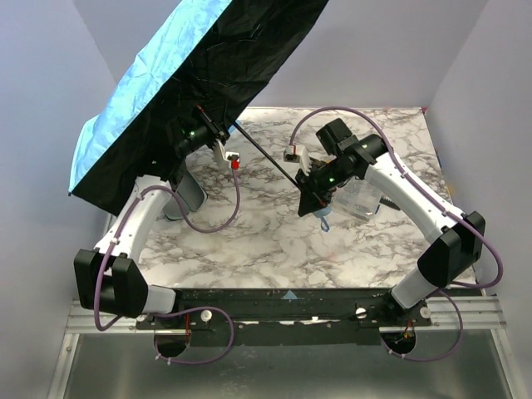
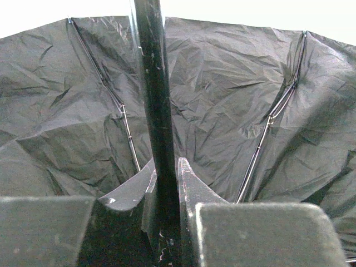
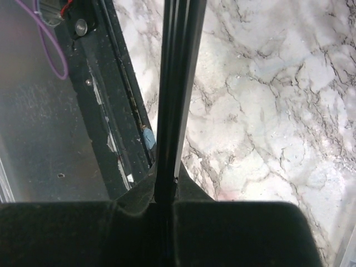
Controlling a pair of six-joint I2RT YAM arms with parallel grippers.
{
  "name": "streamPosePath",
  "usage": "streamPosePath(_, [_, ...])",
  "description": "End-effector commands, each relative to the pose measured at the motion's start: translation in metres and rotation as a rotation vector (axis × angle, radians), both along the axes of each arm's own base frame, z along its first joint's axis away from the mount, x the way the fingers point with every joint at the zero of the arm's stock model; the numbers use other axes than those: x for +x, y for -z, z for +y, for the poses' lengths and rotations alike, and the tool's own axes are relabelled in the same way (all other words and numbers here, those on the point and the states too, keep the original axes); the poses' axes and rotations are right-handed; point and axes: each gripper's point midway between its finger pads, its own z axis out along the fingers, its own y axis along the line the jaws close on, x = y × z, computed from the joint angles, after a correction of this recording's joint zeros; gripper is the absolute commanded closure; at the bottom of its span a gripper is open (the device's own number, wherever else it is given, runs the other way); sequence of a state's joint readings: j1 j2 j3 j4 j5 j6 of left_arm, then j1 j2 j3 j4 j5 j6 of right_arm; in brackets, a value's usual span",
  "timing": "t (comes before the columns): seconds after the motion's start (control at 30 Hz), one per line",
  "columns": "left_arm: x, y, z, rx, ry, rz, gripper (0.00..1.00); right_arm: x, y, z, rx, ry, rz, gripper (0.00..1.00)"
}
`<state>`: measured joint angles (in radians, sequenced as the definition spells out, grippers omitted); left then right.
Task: Open the umbrella
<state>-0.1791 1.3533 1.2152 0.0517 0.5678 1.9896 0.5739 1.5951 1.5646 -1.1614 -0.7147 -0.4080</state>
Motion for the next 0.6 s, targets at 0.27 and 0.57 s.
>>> streamPosePath(0.27, [0.037, -0.089, 0.183, 0.002, -0.662, -0.315, 0.79, -0.051, 0.001, -0.04, -0.106, -0.067, 0.087, 1.0])
streamPosePath(0.57, [0.043, -0.094, 0.223, -0.014, -0.779, -0.325, 0.79, -0.053, 0.01, -0.048, -0.144, -0.059, 0.082, 1.0])
